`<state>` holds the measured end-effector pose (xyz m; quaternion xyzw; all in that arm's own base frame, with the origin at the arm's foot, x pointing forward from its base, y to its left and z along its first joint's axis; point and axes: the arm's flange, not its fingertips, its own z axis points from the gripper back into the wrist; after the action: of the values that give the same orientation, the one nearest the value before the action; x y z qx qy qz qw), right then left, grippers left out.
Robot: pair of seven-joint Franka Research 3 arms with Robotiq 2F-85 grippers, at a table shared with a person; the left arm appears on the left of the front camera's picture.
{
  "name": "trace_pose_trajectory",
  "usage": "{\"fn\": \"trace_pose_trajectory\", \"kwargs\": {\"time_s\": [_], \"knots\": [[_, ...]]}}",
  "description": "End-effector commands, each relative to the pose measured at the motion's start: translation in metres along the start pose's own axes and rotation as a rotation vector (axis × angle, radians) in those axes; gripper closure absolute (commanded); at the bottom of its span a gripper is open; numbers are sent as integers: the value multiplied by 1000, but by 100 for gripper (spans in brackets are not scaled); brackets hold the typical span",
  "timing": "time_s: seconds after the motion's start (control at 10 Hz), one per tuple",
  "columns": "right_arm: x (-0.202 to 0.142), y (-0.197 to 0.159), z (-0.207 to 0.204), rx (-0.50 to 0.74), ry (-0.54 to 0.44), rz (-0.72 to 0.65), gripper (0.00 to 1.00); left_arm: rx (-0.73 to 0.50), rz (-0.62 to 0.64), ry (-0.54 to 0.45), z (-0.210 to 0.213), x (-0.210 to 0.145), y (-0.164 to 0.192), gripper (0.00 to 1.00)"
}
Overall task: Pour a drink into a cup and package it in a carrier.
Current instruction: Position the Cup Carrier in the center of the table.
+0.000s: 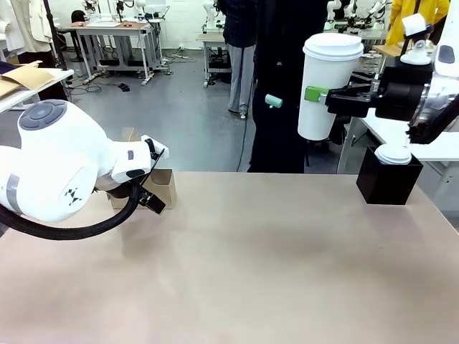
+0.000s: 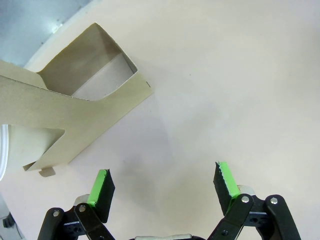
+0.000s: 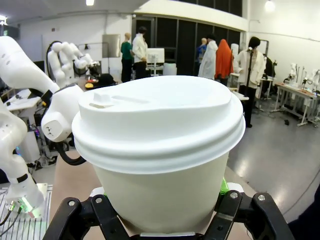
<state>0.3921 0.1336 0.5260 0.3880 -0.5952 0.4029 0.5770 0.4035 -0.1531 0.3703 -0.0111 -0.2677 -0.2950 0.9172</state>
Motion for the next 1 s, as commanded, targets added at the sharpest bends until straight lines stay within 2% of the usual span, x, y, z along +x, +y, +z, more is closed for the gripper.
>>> {"fn": "trace_pose_trajectory", "kwargs": {"time_s": [0.0,0.1,0.3,0.6,0.8,0.9], "knots": [[4,1,-1,-8,-7,18,23,0,0,0,0,0,0,0],[4,1,-1,-8,-7,18,23,0,0,0,0,0,0,0],[4,1,-1,-8,-7,18,23,36,87,34,31,18,5,0],[4,1,-1,-8,-7,18,23,52,190,86,84,60,23,0],[4,1,-1,-8,-7,18,23,71,282,133,108,98,48,0],[4,1,-1,-8,-7,18,23,41,316,129,112,113,61,0]]}}
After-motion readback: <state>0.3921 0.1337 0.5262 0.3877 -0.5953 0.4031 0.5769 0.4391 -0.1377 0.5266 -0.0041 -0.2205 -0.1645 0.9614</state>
